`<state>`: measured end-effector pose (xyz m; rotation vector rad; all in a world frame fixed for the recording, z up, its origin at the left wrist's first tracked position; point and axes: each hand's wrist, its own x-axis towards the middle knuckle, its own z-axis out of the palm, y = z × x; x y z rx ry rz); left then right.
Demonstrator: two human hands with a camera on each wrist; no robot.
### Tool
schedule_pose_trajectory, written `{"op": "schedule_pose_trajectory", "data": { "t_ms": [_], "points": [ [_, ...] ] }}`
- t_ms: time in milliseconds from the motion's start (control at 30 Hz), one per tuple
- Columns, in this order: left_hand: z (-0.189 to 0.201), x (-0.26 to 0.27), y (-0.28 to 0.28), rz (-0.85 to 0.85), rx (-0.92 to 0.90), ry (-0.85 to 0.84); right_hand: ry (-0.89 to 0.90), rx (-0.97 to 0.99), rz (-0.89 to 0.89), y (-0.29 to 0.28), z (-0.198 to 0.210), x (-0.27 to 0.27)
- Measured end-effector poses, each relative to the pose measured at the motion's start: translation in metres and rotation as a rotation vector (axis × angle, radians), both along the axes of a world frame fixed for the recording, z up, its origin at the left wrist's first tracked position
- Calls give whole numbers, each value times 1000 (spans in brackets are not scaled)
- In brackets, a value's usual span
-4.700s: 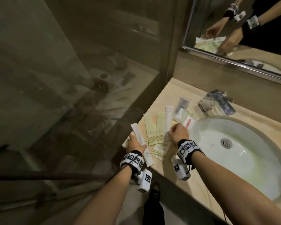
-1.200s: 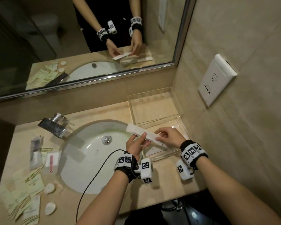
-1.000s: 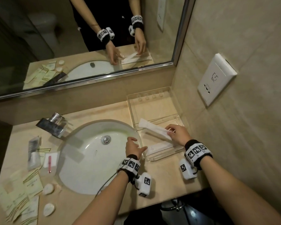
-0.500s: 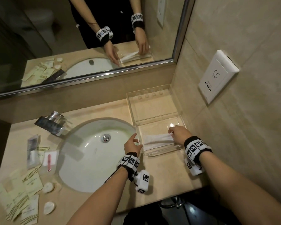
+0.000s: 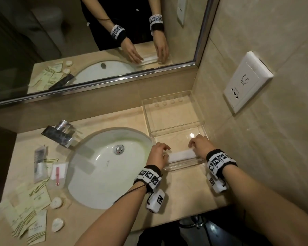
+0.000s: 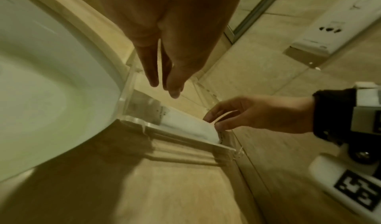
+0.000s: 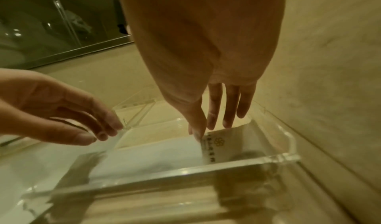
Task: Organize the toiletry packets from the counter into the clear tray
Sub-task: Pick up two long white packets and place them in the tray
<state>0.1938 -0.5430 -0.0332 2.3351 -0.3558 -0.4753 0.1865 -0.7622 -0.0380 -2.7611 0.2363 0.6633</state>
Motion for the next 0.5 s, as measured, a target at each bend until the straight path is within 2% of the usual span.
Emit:
{"op": "schedule_pose_trajectory", "data": {
  "t_ms": [200, 500],
  "points": [
    [-2, 3, -16, -125, 221, 69, 74, 30, -46, -14, -3, -12],
    [-3, 9, -18, -63, 208, 144, -5, -23, -53, -14, -2, -22]
  ]
}}
